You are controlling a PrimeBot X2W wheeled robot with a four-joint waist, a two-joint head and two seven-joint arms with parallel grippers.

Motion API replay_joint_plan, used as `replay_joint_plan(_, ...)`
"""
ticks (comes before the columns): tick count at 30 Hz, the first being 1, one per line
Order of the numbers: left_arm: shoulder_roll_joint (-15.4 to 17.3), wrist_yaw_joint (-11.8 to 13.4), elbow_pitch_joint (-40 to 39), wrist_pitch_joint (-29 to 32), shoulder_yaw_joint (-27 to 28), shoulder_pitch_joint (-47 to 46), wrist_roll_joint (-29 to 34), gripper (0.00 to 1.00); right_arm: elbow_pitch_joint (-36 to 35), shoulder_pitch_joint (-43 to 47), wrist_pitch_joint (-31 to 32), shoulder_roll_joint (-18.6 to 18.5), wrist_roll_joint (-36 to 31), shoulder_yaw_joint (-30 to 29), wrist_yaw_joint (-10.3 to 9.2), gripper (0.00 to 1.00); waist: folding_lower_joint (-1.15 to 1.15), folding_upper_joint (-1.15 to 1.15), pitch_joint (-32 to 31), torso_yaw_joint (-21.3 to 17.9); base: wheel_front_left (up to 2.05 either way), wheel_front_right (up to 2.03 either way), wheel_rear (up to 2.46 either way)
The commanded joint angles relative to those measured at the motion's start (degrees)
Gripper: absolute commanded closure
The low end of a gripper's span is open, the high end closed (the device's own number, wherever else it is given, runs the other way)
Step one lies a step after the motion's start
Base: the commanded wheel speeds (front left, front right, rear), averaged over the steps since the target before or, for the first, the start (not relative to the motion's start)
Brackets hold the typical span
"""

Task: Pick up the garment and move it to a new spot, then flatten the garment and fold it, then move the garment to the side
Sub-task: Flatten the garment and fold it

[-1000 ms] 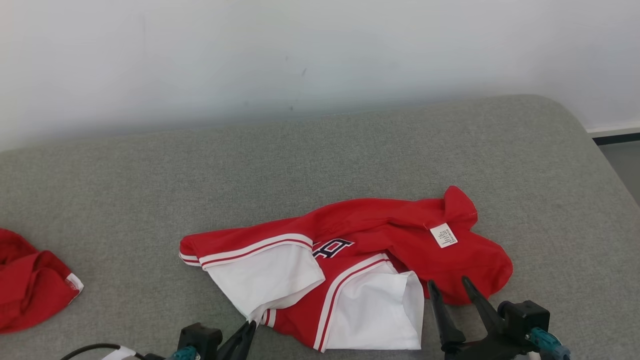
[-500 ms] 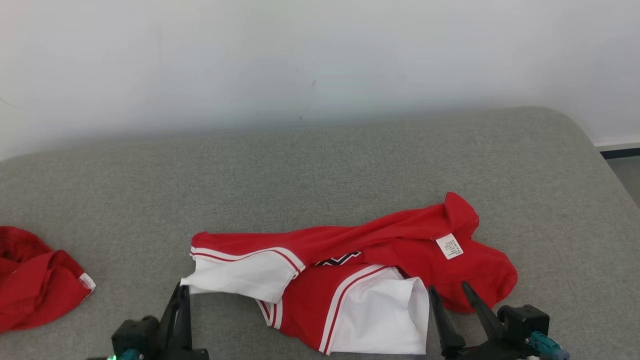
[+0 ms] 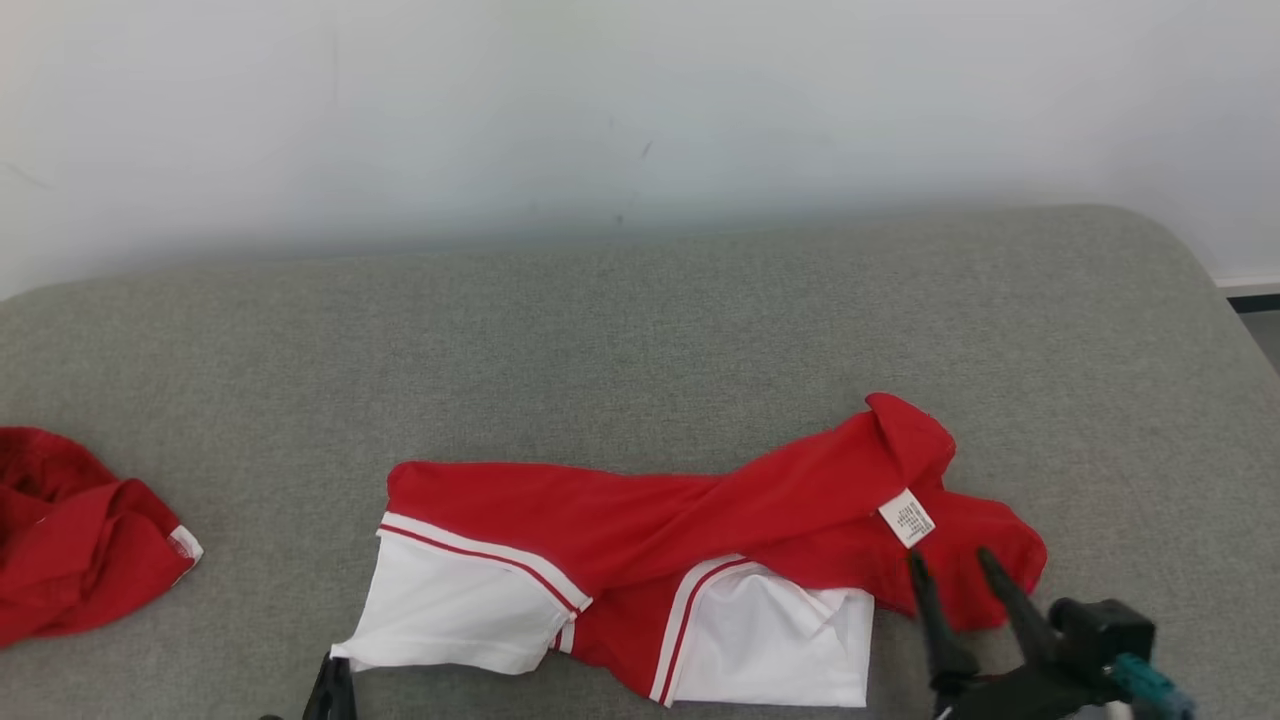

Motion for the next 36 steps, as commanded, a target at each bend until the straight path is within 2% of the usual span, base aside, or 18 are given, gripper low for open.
replay_joint_plan(1,-0.31,-0.34,0.23,-0.23,0.53,0.30,-0.29,1.00,-0.24,-0.51,0.44,-0.65,-0.45,-1.34,-0.11,0.00,0.00,0.00,0.49,0.51,0.00,0.00,0.00)
replay_joint_plan(9,-1.17,-2.38,0.48,-0.23,0.05,-2.19,1.87,1.00,1.06,-8.69,12.52,-2.41,-1.14,-6.62,-0.11,0.00,0.00,0.00,0.94,0.82,0.00,0.00,0.00)
replay_joint_plan(17,-1.99,-2.97,1.89,-0.20,-0.71,-3.93,2.68,1.00,7.53,-17.58,23.53,-4.16,1.45,-4.98,-0.11,0.00,0.00,0.00,1.42,1.86,0.00,0.00,0.00)
replay_joint_plan(22,-2.18,-3.85,2.88,-0.16,-1.62,-5.26,3.01,1.00,12.97,-21.43,28.87,-7.62,1.18,-5.51,-0.11,0.00,0.00,0.00,2.76,3.65,0.00,0.00,0.00)
replay_joint_plan(28,-2.45,-4.22,3.07,-0.17,-1.93,-6.35,3.13,1.00,13.75,-22.46,31.08,-10.22,-0.54,-8.53,-0.11,0.00,0.00,0.00,4.55,5.14,0.00,0.00,0.00)
replay_joint_plan(36,-2.22,-4.48,2.92,-0.20,-1.87,-7.03,3.40,1.00,14.78,-23.85,32.84,-10.07,2.20,-5.80,-0.11,0.00,0.00,0.00,6.55,6.04,0.00,0.00,0.00)
